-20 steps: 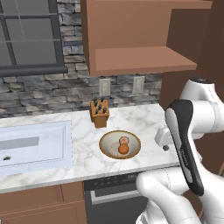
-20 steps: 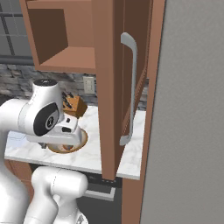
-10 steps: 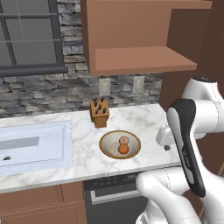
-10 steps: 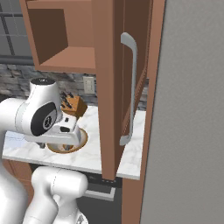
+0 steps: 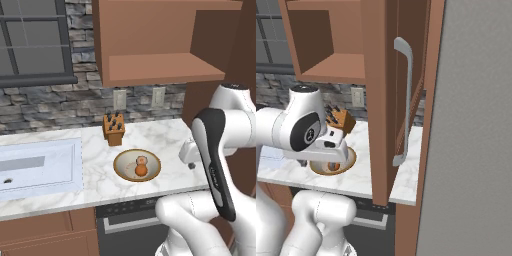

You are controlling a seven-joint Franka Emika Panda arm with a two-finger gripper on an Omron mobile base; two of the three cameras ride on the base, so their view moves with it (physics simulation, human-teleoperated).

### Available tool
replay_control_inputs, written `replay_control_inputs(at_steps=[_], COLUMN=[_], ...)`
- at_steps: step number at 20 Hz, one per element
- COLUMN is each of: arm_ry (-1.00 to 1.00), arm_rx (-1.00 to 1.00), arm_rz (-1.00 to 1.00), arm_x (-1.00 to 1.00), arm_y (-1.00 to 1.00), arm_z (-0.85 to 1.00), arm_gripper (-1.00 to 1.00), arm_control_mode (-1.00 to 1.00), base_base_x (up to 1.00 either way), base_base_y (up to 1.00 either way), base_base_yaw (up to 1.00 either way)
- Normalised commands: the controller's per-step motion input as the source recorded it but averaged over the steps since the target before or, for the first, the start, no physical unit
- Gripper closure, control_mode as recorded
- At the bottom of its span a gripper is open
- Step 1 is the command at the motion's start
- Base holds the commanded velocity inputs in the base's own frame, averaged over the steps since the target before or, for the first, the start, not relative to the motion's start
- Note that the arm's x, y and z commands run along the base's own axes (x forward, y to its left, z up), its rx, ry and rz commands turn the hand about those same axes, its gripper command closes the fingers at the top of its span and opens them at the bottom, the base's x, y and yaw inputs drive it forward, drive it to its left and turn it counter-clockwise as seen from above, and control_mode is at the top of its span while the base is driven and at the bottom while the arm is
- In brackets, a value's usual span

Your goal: Pick the tangerines from the cabinet and place them in one bowl. Pick the pear from the sink and place it in the other bowl.

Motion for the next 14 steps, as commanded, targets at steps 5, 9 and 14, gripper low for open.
replay_control_inputs(at_steps=[5, 9, 14], arm_ry=[0.0, 0.0, 0.0], arm_rx=[0.0, 0.0, 0.0], arm_rz=[0.0, 0.0, 0.0], arm_x=[0.0, 0.0, 0.0], arm_y=[0.0, 0.0, 0.0], arm_z=[0.09, 0.01, 0.0], arm_gripper=[-1.0, -1.0, -1.0], arm_control_mode=[-1.0, 1.0, 1.0], base_base_x=[0.0, -0.01, -0.11], base_base_y=[0.0, 0.0, 0.14], base_base_yaw=[0.0, 0.0, -0.01])
